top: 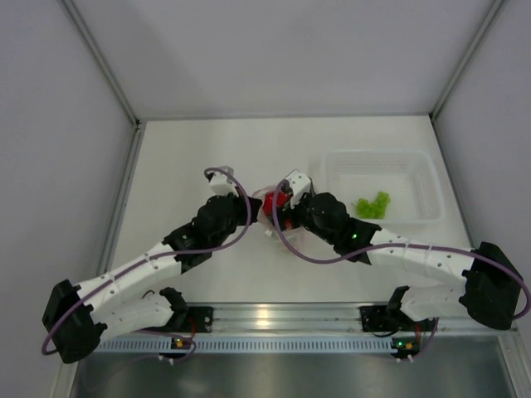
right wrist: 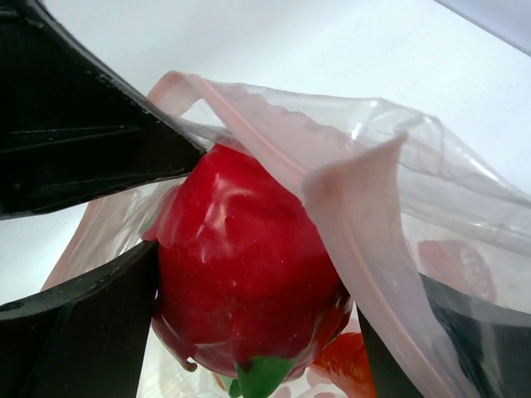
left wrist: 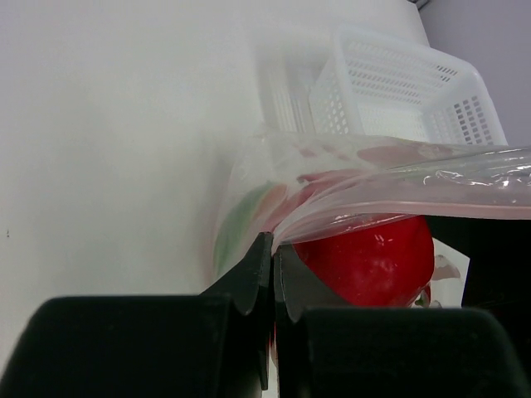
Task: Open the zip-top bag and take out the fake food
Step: Pick up the fake fruit from the zipper food storage bag.
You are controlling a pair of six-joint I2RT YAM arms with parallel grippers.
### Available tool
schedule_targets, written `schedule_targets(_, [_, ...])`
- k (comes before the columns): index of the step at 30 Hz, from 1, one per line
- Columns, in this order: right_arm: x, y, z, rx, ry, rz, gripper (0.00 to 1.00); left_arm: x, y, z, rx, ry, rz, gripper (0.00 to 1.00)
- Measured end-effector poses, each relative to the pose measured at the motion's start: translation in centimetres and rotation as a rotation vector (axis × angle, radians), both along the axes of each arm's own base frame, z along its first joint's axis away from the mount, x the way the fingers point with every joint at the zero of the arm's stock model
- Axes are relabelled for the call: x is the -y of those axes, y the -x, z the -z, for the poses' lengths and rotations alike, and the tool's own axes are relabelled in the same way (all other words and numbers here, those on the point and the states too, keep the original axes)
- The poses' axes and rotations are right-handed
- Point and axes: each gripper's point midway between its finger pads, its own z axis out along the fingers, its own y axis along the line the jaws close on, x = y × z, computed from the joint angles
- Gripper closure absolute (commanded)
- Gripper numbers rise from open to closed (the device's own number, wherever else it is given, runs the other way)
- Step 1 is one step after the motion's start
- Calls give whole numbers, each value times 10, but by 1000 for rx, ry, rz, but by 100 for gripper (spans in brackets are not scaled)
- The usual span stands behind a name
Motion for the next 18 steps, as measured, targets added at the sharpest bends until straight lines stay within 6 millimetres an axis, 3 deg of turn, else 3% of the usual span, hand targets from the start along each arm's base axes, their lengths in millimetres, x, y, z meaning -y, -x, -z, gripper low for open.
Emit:
schedule_targets(7, [2, -8, -13, 17, 1, 37, 100, -4, -1, -7, 2, 44, -43, 100])
schedule_targets(18, [-1, -3, -3, -5, 81, -120, 100, -1, -2, 10, -63, 31, -56, 100])
